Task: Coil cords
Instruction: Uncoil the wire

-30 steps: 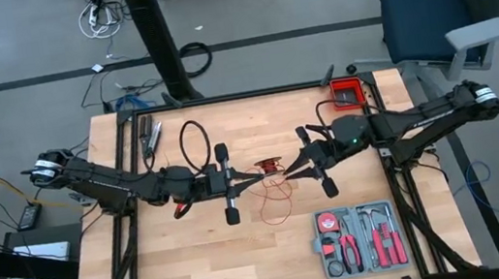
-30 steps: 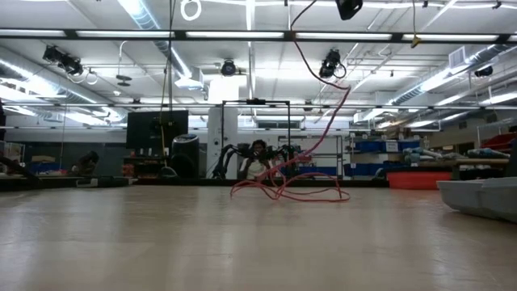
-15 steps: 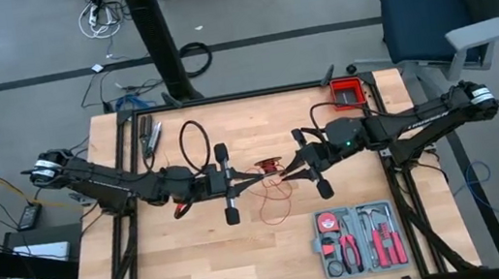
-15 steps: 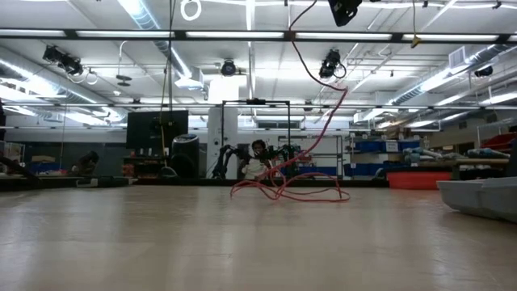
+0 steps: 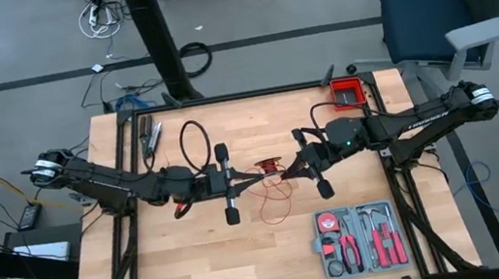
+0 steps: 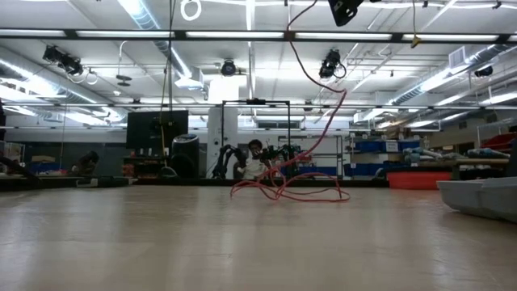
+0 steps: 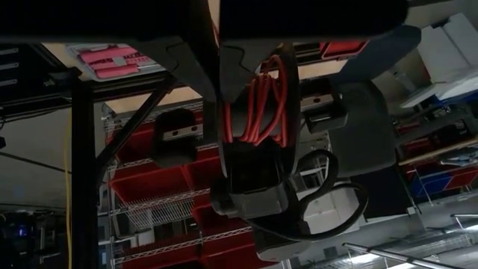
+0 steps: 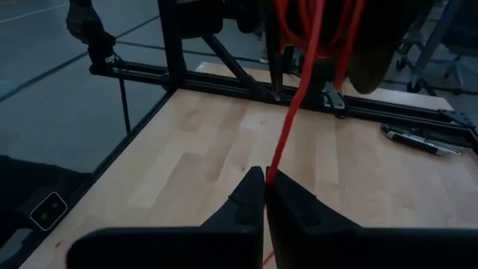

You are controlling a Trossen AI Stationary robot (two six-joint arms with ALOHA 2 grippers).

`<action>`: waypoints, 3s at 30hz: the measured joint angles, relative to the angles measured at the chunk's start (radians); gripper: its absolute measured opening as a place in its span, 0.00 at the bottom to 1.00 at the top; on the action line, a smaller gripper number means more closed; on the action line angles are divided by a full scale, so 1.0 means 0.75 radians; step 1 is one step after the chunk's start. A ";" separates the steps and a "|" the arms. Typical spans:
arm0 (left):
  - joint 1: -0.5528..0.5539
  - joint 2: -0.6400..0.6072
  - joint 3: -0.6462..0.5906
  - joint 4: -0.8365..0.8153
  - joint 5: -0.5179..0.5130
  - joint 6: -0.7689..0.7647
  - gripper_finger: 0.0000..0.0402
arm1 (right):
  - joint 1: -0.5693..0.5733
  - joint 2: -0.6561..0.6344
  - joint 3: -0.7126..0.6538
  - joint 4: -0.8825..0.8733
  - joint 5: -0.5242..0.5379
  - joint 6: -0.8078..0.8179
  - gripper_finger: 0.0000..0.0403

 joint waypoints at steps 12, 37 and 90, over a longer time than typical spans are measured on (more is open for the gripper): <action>0.000 0.000 0.000 -0.002 0.000 0.000 0.01 | 0.000 0.000 0.000 -0.007 -0.013 -0.012 0.01; 0.085 0.078 0.001 -0.202 0.410 -0.461 0.01 | 0.002 -0.073 0.001 0.018 0.242 -0.242 0.00; 0.085 0.098 0.001 -0.073 0.302 -0.291 0.01 | -0.012 -0.332 0.002 -0.349 -0.478 -0.270 0.00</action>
